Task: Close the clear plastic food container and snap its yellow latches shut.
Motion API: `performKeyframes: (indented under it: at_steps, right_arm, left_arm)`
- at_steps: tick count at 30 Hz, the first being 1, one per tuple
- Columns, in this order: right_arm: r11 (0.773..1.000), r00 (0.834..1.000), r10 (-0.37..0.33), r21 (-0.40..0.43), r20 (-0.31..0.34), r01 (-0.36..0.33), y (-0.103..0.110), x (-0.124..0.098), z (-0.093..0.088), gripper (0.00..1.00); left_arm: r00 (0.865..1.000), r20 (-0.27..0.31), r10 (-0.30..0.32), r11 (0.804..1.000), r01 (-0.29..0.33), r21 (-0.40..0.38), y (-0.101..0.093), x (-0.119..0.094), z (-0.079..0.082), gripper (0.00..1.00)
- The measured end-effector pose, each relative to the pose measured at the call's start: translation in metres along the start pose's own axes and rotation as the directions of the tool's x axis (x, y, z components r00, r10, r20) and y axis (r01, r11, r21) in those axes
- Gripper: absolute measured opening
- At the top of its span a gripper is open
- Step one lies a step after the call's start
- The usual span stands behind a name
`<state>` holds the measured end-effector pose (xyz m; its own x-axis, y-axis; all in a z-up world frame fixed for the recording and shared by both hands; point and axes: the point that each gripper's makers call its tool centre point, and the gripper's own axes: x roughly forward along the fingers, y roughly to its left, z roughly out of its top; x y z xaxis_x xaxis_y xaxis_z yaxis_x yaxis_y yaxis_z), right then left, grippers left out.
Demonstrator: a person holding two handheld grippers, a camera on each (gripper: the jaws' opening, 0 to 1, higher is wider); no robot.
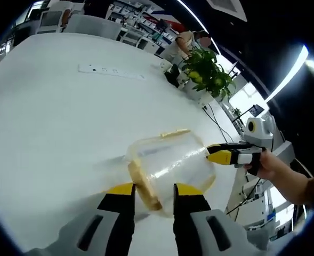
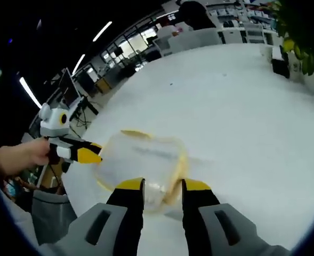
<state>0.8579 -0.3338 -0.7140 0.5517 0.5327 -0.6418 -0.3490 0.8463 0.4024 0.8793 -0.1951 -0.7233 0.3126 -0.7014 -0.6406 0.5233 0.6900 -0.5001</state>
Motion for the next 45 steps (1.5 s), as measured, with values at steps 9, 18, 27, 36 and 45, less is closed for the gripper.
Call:
performKeyframes:
  at_steps: [9, 18, 27, 36, 45]
  right_arm:
    - [0.997, 0.999, 0.0, -0.08, 0.05, 0.004, 0.002, -0.008, 0.019, 0.24]
    - [0.978, 0.997, 0.075, -0.197, 0.032, -0.067, 0.02, -0.003, 0.017, 0.2]
    - [0.958, 0.994, 0.108, -0.268, 0.009, -0.101, 0.03, 0.0, 0.014, 0.18]
    - [0.945, 0.99, 0.142, -0.294, -0.027, -0.144, 0.038, 0.006, 0.011, 0.14]
    - [0.936, 0.986, 0.159, -0.309, -0.049, -0.166, 0.043, 0.012, 0.01, 0.13]
  left_arm:
    - [1.0, 0.026, 0.014, 0.996, -0.016, 0.084, 0.002, -0.01, 0.021, 0.18]
    - [1.0, -0.019, -0.006, 0.95, 0.012, 0.312, -0.017, -0.003, 0.029, 0.18]
    - [0.996, -0.076, -0.042, 0.903, 0.07, 0.424, -0.031, 0.009, 0.032, 0.16]
    - [0.982, -0.158, -0.101, 0.827, 0.171, 0.536, -0.055, 0.026, 0.029, 0.15]
    - [0.971, -0.212, -0.11, 0.777, 0.217, 0.59, -0.064, 0.044, 0.029, 0.15]
